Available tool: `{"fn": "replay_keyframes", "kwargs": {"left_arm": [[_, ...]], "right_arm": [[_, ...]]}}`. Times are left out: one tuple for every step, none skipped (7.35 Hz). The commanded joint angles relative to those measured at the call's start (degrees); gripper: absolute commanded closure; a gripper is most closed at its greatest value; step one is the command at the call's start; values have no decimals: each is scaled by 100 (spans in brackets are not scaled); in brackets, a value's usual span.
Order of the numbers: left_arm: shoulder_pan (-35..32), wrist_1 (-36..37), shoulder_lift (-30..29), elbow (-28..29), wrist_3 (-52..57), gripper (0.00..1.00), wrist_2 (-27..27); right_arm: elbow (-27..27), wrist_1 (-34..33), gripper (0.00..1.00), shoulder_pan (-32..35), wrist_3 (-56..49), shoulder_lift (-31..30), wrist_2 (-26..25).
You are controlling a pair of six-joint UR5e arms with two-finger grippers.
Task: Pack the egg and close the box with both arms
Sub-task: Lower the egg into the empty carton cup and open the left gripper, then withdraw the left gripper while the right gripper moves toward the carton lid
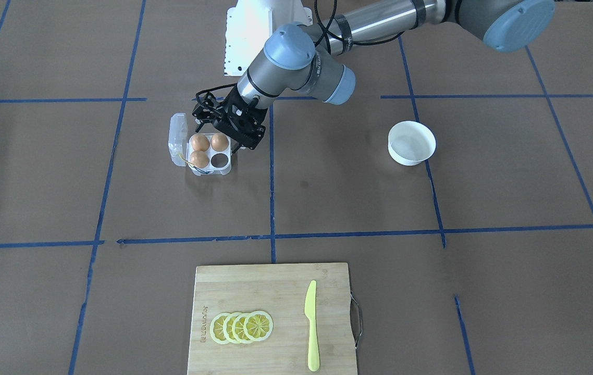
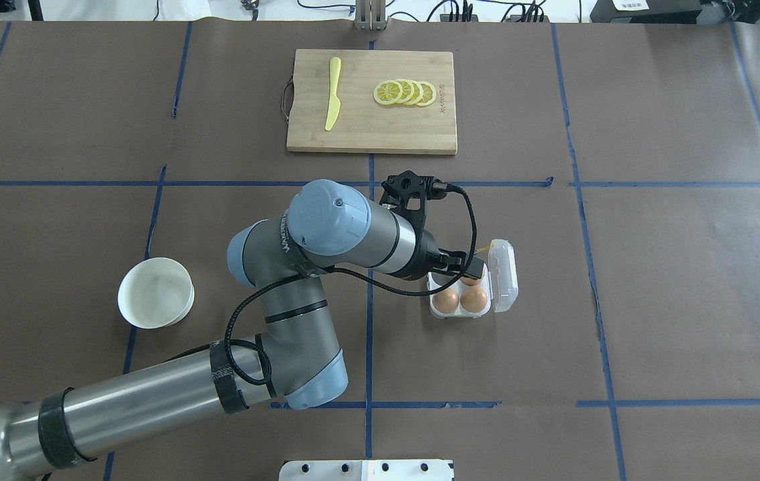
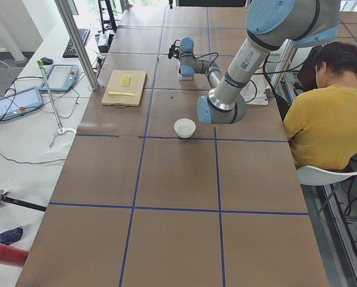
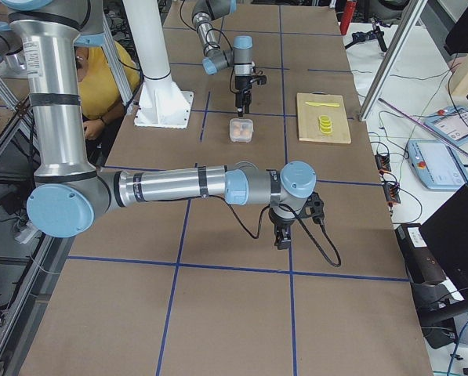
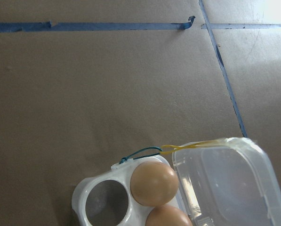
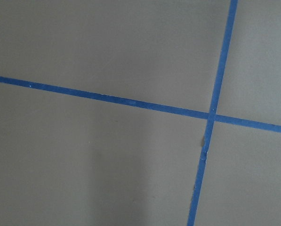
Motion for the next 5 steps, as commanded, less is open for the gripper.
{"fn": "replay_keyframes", "kwargs": {"left_arm": [[-405,59,87,-186,12,1,-227],[-773,103,401,-535,30,1,-795],[-1186,86,988,-1130,91,1,-1375],[-1677,77,1446,-1545,100,1,-1868],[-2091,77,1659,-1706,231,1,-2282]], "right_arm": [[40,113,0,-221,-8,0,563],[75,609,0,-562,374,-9,584],[171,1276,0,-897,1718,-26,566],[259,2474,0,-1422,3272,-131,462],[286,3826,0,-2071,4749,-193,-53]]}}
